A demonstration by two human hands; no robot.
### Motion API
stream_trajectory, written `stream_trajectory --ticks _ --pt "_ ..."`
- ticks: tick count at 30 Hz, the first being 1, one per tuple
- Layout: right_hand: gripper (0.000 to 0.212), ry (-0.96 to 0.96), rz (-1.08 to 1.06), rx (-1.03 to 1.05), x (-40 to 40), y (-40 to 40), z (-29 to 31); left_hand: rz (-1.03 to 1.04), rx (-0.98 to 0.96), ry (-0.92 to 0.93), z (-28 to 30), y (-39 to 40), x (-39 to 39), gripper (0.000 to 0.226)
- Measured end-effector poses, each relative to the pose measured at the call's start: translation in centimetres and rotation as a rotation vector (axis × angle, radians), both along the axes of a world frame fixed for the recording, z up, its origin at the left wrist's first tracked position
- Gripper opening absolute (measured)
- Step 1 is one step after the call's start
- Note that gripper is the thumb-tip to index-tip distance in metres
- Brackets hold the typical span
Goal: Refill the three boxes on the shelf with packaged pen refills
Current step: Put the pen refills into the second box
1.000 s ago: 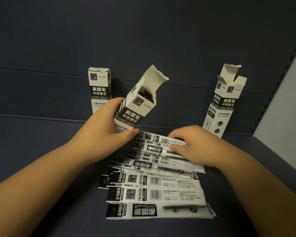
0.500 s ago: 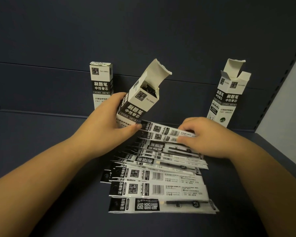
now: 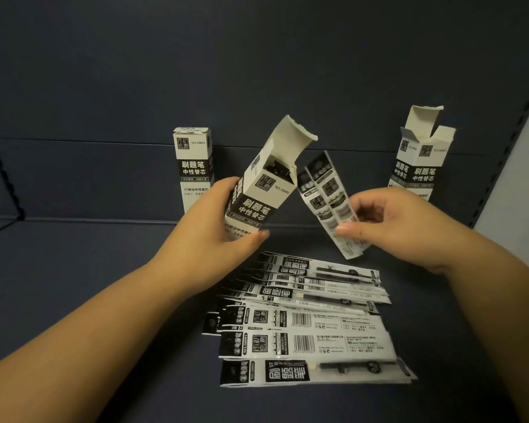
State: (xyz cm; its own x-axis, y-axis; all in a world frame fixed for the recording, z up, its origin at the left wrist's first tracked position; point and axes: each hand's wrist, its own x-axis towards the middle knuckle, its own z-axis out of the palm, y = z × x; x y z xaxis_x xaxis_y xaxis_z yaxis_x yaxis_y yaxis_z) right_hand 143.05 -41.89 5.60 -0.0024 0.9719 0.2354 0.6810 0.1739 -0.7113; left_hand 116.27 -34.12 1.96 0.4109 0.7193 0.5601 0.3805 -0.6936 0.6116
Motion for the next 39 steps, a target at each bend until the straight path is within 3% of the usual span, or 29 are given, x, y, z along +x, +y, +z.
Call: stream_trajectory --ticks 5,16,22,25,31,39 --pt "0.015 0.146 -0.007 0.083 -0.1 -0.4 0.7 0.005 0.014 0.012 0.1 -0.1 0.0 0.059" --pt "0.021 0.823 0.157 0.170 -3.2 -1.5 0.9 0.026 0.069 0.082 -0.1 0.2 0.2 0.063" --pt "0.013 1.173 0.084 0.246 -4.3 -1.9 1.5 0.035 0.092 0.102 -0.1 0.1 0.3 0.062" --pt "0.014 1.156 0.038 0.303 -4.7 -2.2 1.5 0.035 0.110 0.114 -0.3 0.0 0.3 0.064" --pt "0.014 0.944 -0.123 0.316 -5.5 -2.4 1.4 0.043 0.129 0.150 -0.5 0.0 0.3 0.072" --pt "0.013 0.994 -0.153 0.227 -6.6 -2.2 1.6 0.062 0.196 0.258 -0.3 -0.1 0.1 0.077"
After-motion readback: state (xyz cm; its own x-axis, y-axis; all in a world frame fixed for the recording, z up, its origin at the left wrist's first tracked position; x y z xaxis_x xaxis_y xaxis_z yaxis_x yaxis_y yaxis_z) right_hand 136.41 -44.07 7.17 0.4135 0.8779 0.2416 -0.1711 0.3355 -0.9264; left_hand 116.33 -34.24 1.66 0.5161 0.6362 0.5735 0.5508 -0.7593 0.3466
